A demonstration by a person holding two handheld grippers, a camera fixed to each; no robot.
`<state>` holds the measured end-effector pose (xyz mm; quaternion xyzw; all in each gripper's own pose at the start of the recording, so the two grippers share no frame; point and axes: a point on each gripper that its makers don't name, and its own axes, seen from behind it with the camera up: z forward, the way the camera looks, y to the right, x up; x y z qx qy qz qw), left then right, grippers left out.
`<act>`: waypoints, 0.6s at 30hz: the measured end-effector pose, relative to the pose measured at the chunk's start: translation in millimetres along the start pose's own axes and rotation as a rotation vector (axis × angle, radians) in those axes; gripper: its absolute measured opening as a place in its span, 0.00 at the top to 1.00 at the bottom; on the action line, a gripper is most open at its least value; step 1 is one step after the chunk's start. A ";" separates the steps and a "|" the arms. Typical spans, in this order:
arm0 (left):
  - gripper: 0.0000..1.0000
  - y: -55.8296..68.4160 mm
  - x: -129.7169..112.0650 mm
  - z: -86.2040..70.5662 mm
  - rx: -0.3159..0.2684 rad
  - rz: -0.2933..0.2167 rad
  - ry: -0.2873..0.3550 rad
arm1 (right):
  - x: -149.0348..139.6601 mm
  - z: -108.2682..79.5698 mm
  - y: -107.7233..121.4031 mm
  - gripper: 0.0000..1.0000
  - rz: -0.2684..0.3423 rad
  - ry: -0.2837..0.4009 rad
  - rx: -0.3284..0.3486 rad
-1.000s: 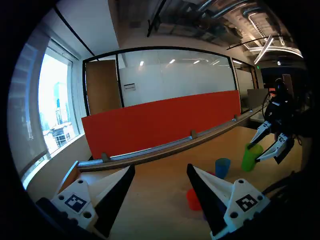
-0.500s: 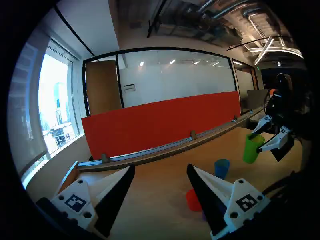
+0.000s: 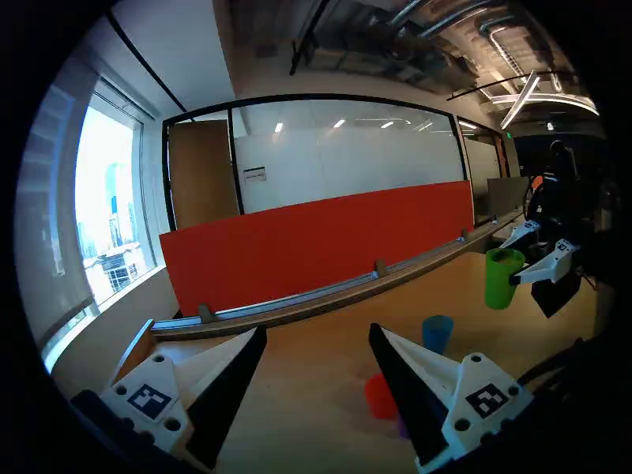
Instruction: Pour water
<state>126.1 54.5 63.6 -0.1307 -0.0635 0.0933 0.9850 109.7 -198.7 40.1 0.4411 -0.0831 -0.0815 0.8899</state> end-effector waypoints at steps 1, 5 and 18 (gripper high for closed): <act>0.04 0.2 0.2 0.1 -0.001 -0.001 0.001 | 1.8 0.3 -0.5 0.07 0.001 0.006 0.000; 0.04 1.3 -0.4 0.6 -0.006 -0.007 0.000 | 10.6 1.0 -2.9 0.07 0.004 0.038 0.001; 0.04 5.6 -3.3 5.0 -0.021 -0.010 -0.008 | 26.9 2.0 -14.2 0.09 0.011 0.093 0.023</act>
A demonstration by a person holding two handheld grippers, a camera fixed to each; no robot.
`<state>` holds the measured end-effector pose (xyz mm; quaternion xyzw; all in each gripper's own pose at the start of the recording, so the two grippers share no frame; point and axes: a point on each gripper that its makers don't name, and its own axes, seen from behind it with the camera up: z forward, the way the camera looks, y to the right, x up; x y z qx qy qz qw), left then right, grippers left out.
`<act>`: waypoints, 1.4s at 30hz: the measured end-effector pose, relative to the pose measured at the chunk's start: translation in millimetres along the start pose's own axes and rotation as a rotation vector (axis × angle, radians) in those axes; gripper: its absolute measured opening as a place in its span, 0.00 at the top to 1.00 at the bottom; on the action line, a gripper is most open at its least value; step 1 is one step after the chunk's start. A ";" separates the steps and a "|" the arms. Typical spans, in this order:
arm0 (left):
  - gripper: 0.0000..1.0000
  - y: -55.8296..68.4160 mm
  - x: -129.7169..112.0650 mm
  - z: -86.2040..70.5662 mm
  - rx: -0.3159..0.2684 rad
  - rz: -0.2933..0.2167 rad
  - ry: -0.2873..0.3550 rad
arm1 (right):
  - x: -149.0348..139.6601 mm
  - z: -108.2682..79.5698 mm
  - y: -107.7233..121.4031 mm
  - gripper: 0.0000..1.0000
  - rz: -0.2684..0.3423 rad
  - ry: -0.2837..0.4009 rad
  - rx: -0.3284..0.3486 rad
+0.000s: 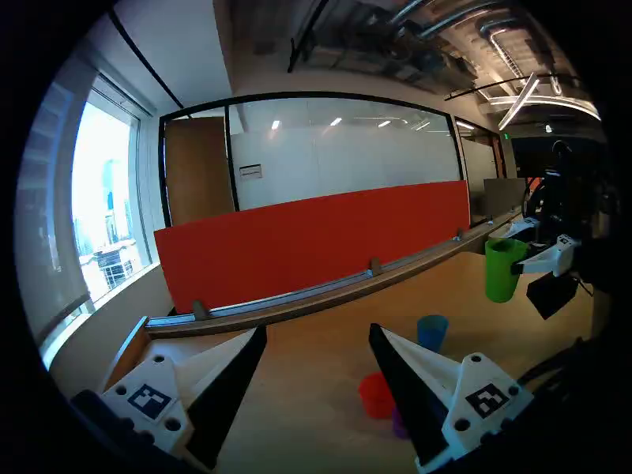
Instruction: Pour water
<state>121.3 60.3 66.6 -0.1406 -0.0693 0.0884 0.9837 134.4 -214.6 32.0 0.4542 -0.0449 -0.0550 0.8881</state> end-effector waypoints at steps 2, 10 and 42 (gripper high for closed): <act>0.04 0.0 0.3 0.4 0.000 -0.001 0.001 | 3.6 0.0 0.3 0.09 -0.004 0.009 -0.005; 0.04 3.0 0.4 2.9 -0.012 -0.009 0.003 | 6.5 -1.1 3.4 0.09 -0.005 0.014 -0.016; 0.04 38.9 9.5 30.9 -0.214 0.010 -0.050 | 15.7 -16.7 4.3 0.08 -0.030 0.013 -0.049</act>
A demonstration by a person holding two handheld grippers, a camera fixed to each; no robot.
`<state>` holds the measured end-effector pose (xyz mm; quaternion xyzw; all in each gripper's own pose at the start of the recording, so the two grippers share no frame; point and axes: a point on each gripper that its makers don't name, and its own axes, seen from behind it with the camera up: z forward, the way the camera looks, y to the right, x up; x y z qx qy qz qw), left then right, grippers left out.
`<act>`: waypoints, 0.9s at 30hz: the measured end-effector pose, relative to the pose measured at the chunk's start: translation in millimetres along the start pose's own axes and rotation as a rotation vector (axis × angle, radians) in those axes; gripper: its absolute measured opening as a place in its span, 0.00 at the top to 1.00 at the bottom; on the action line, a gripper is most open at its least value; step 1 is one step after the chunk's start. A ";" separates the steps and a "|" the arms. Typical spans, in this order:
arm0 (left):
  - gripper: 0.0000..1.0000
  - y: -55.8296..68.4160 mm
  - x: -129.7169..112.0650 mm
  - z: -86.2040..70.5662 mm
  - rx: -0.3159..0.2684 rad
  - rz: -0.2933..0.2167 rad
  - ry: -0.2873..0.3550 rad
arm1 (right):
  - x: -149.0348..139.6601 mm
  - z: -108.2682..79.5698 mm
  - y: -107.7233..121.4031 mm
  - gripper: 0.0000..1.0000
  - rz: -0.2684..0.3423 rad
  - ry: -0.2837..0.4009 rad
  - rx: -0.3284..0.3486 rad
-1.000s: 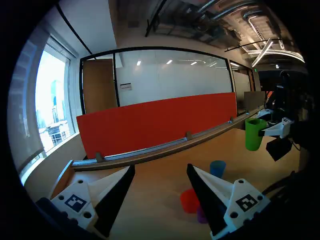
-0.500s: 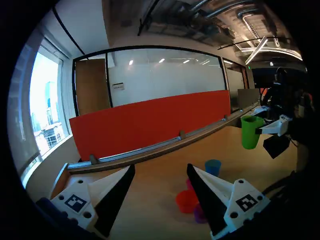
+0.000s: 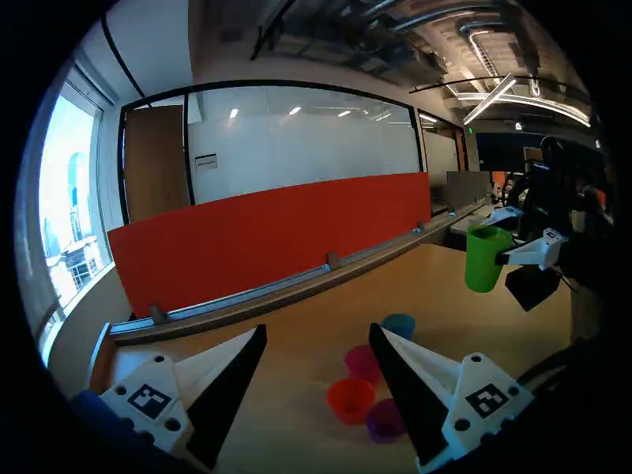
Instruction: Pour water
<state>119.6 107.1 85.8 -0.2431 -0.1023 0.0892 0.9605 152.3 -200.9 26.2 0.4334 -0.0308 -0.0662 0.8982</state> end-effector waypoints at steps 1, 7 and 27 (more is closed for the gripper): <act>0.04 0.0 1.1 0.8 -0.005 -0.001 0.001 | 0.4 -0.6 0.2 0.08 -0.001 0.000 0.000; 0.04 0.7 4.5 6.0 -0.037 0.014 -0.006 | 2.1 -4.3 2.1 0.08 -0.005 -0.002 -0.006; 0.04 36.0 -3.5 47.2 -0.193 0.148 -0.105 | 1.3 -10.5 4.3 0.08 -0.001 -0.012 -0.010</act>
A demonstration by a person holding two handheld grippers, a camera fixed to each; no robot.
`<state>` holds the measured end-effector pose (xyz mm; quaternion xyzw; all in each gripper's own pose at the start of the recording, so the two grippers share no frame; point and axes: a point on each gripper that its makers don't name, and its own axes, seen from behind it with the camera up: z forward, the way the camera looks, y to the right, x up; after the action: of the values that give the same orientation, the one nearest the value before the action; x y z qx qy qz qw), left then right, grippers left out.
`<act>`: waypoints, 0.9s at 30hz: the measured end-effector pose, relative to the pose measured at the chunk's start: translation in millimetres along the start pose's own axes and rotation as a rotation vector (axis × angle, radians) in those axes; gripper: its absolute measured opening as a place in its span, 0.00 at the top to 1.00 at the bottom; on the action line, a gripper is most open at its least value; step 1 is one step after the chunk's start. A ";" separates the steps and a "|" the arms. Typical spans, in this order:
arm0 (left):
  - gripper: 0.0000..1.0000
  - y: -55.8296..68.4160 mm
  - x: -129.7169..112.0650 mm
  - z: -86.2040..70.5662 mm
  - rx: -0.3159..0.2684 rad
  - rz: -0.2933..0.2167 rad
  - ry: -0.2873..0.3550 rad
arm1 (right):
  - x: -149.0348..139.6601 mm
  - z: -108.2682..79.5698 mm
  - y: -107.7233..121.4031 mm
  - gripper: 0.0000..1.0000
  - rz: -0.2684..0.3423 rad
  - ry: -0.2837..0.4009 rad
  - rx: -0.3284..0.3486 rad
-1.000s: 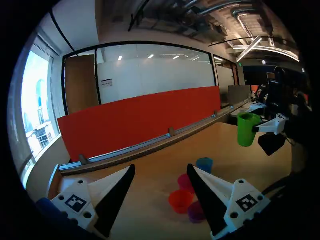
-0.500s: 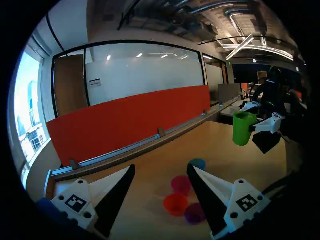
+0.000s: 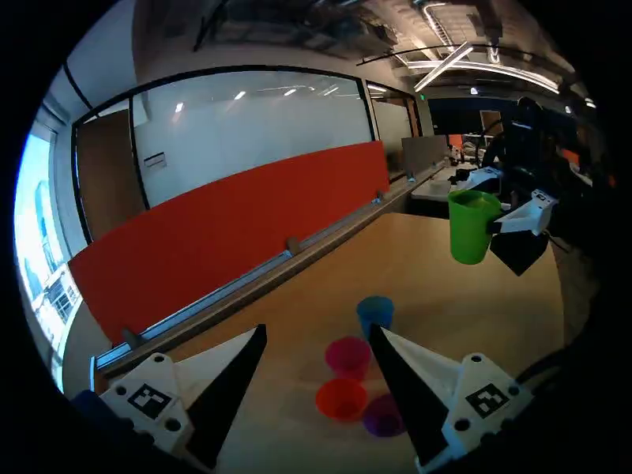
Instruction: Pour water
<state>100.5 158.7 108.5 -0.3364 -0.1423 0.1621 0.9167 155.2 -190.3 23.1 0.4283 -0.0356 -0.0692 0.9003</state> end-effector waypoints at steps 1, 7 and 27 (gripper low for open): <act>0.04 1.0 -0.6 2.9 -0.006 0.000 -0.005 | 0.3 -0.2 -0.1 0.08 0.001 0.000 0.000; 0.04 6.7 -2.8 20.5 -0.036 -0.004 -0.018 | 1.0 -2.2 0.1 0.08 0.001 -0.002 -0.002; 0.04 27.4 -9.1 62.6 -0.146 0.012 -0.052 | -2.7 -15.3 -0.1 0.08 -0.004 -0.027 -0.026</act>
<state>63.6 210.5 134.8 -0.3988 -0.1754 0.1656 0.8847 154.4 -178.2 13.3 0.4158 -0.0462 -0.0773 0.9050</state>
